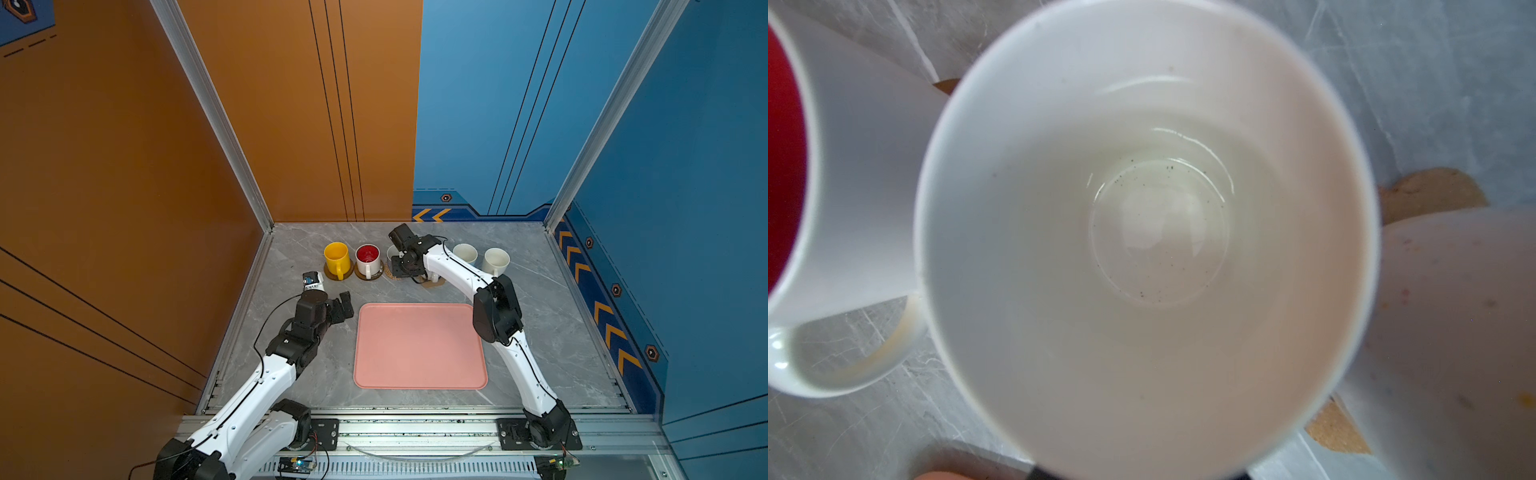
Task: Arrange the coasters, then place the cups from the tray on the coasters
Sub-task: 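Set the purple mug down onto the woven rattan coaster with the right gripper, then open the right gripper and raise it off the purple mug toward the tray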
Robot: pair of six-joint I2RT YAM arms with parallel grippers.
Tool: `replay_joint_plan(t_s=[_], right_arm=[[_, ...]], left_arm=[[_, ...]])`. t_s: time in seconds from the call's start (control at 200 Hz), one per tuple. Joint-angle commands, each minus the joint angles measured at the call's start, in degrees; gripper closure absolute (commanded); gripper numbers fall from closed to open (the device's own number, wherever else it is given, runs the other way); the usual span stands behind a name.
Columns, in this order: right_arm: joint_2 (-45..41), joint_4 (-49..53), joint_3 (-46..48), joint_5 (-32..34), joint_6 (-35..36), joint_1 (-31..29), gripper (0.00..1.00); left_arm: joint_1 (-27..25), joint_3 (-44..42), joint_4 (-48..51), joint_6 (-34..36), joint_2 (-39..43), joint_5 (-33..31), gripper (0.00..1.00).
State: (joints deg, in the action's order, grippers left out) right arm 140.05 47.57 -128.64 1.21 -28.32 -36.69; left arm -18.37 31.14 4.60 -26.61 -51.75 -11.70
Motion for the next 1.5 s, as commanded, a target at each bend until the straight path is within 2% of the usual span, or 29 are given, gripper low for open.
replay_joint_plan(t_s=[0.0, 0.22, 0.536, 0.846, 1.287, 1.492], right_arm=[[-0.9, 1.6, -0.9, -0.5, -0.3, 0.2, 0.67], [-2.0, 1.6, 0.4, -0.3, -0.1, 0.0, 0.55], [-3.6, 1.6, 2.5, 0.1, -0.2, -0.3, 0.52], [-5.5, 1.6, 5.0, 1.1, -0.1, -0.8, 0.39], [-8.4, 1.6, 8.6, 2.8, 0.5, -2.2, 0.29], [-10.8, 1.6, 11.4, 3.9, 0.6, -3.1, 0.21]], left_arm=[[0.7, -0.9, 1.4, 0.0, 1.2, 0.3, 0.02], [0.6, -0.9, 1.6, 0.0, 1.8, 0.2, 0.02], [0.6, -1.0, 1.9, 0.0, 2.3, 0.3, 0.02], [0.7, -1.2, 2.4, -0.2, 3.2, 0.3, 0.02], [0.7, -1.4, 3.4, -0.2, 4.9, 0.1, 0.02], [0.7, -1.7, 3.6, -0.2, 5.5, 0.0, 0.02]])
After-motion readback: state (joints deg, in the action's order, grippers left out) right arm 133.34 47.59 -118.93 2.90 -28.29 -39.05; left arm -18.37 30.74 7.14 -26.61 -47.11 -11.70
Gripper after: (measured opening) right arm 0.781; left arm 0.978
